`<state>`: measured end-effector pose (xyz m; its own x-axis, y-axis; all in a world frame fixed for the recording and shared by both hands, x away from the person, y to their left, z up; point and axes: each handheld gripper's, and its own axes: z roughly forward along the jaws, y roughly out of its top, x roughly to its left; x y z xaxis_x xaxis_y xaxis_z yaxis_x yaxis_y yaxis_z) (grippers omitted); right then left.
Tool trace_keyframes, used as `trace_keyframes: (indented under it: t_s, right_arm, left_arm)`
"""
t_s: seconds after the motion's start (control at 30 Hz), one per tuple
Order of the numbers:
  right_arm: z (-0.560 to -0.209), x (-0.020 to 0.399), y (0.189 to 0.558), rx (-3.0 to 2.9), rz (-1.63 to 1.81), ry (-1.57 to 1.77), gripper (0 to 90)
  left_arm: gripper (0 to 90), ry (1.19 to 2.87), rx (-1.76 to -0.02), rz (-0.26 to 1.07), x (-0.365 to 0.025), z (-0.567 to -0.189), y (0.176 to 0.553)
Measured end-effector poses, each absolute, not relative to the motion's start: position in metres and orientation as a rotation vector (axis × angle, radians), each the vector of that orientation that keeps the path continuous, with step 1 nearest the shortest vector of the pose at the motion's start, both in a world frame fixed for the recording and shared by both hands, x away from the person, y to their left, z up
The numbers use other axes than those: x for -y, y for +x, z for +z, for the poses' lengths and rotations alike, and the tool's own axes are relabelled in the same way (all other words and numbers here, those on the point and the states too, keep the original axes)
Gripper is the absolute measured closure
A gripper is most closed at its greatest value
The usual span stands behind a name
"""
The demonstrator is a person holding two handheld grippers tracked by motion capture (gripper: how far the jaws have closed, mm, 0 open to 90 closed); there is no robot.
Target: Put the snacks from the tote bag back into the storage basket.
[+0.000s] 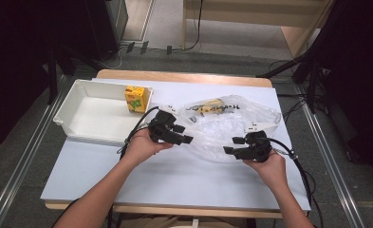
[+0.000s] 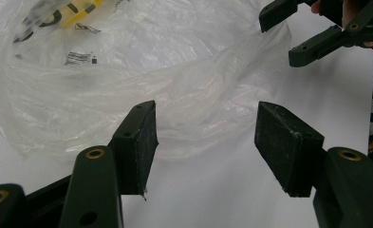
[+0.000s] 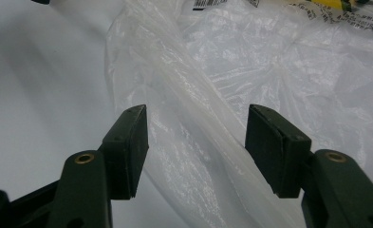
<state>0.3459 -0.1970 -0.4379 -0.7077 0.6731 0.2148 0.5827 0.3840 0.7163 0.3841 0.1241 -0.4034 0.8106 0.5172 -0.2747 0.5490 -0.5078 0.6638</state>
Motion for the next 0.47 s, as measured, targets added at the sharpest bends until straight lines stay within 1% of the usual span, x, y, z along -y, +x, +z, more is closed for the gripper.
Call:
trace_keyframes:
  t_s: [0.47]
  right_arm:
    - [-0.4374, 0.1979, 0.3459, -2.517, 1.231, 1.139, 40.9]
  left_arm:
    - [39.6, 2.188, -0.760, -0.048, -0.1242, -0.4001, 0.3820]
